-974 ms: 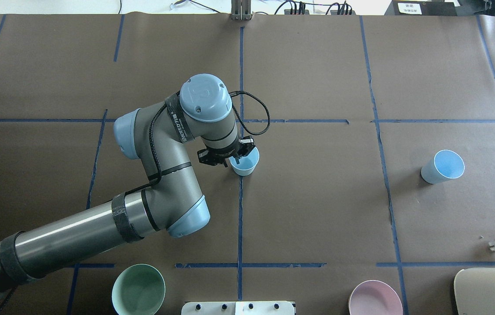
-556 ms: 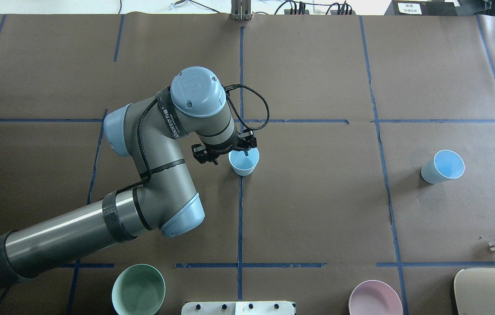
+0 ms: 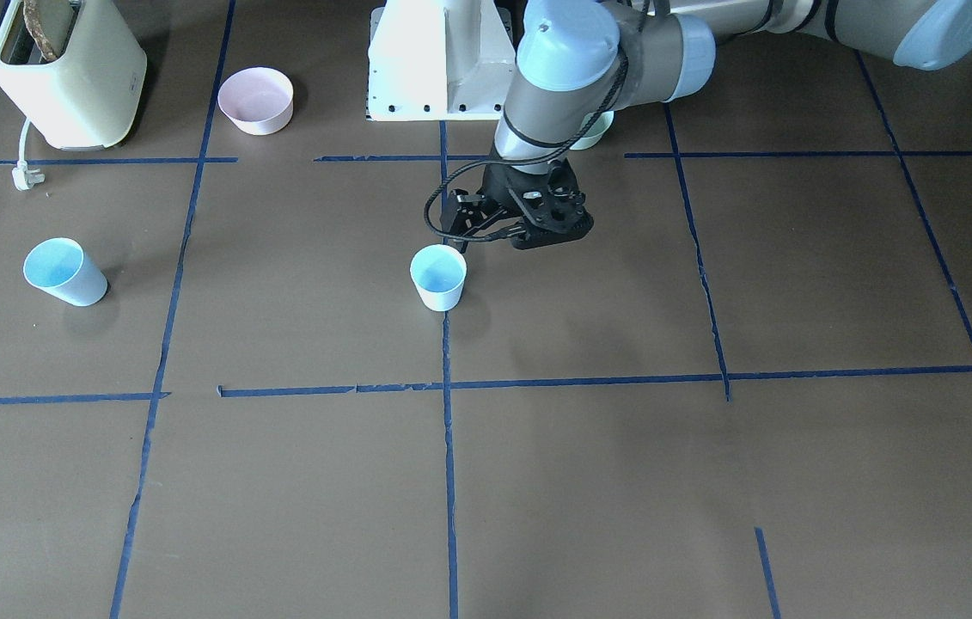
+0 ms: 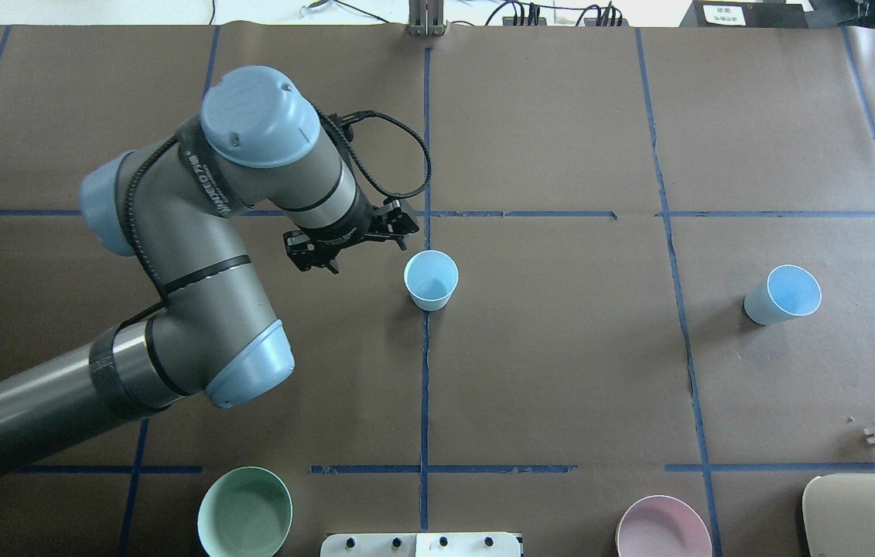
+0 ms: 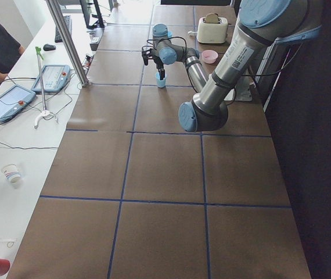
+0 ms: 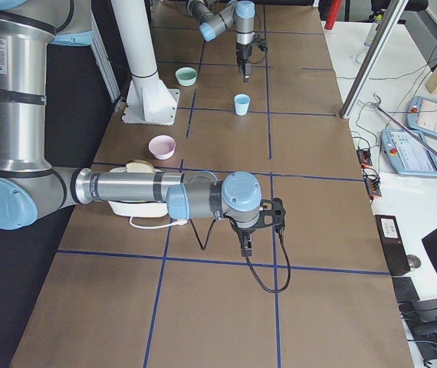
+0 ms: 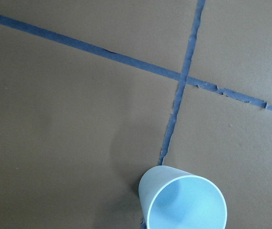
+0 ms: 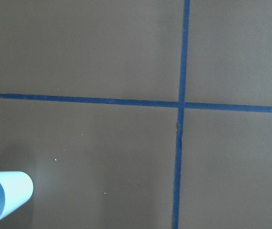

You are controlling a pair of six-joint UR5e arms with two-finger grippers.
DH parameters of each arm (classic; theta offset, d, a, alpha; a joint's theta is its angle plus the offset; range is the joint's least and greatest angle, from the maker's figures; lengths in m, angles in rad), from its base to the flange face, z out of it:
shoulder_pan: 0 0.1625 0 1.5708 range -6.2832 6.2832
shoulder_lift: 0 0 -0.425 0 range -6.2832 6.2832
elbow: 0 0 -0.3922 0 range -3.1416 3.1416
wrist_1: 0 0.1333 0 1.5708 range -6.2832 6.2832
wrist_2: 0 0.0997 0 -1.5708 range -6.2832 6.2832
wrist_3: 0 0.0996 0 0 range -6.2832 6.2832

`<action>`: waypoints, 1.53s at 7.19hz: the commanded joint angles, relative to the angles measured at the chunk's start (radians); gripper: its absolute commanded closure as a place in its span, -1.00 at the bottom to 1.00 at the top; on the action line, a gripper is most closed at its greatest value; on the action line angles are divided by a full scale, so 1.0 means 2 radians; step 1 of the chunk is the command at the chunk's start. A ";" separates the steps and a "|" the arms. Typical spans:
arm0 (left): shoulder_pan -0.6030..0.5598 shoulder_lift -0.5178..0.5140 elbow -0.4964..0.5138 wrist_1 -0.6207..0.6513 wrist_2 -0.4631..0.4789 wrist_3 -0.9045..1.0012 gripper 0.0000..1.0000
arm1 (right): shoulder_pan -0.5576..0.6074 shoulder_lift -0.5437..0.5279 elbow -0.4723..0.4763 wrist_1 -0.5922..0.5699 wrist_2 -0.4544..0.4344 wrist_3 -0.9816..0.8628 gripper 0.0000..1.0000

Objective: Stack blue cups with both arms
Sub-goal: 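Open the left gripper and withdraw it while the right gripper reaches the other cup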

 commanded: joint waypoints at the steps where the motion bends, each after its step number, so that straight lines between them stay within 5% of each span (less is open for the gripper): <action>1: -0.026 0.060 -0.077 0.047 -0.004 0.096 -1.00 | -0.064 -0.004 0.023 0.096 -0.008 0.152 -1.00; 2: -0.037 0.100 -0.113 0.036 -0.006 0.148 -1.00 | -0.096 -0.003 0.023 0.145 -0.016 0.223 -1.00; 5: -0.112 0.157 -0.117 0.027 -0.047 0.247 -1.00 | -0.186 0.003 0.043 0.199 -0.069 0.352 -1.00; 9: -0.113 0.170 -0.122 0.026 -0.042 0.252 -1.00 | -0.304 -0.036 0.073 0.235 -0.163 0.437 -1.00; 11: -0.113 0.171 -0.123 0.025 -0.042 0.252 -1.00 | -0.321 -0.042 0.056 0.245 -0.166 0.443 -1.00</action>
